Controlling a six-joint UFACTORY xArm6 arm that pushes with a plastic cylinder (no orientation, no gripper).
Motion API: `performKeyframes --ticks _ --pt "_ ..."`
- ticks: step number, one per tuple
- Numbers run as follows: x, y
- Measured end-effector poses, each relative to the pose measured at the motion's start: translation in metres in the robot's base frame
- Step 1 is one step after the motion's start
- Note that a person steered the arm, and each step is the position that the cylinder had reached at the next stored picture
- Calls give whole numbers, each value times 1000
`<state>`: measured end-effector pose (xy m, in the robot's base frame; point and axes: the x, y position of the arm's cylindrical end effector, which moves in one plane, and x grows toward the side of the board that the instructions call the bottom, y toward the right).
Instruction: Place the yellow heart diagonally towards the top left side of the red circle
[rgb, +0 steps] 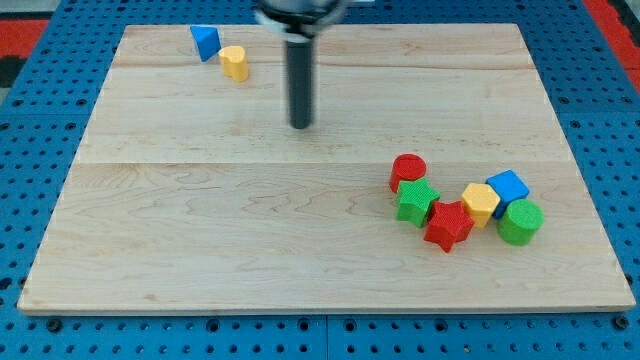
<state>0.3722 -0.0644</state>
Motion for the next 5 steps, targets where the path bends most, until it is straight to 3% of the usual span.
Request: performKeyframes --ticks 1,2,3,5 --pt "-12 -96" --pt "-70 -146" --pt "-106 -121" --pt "-84 8"
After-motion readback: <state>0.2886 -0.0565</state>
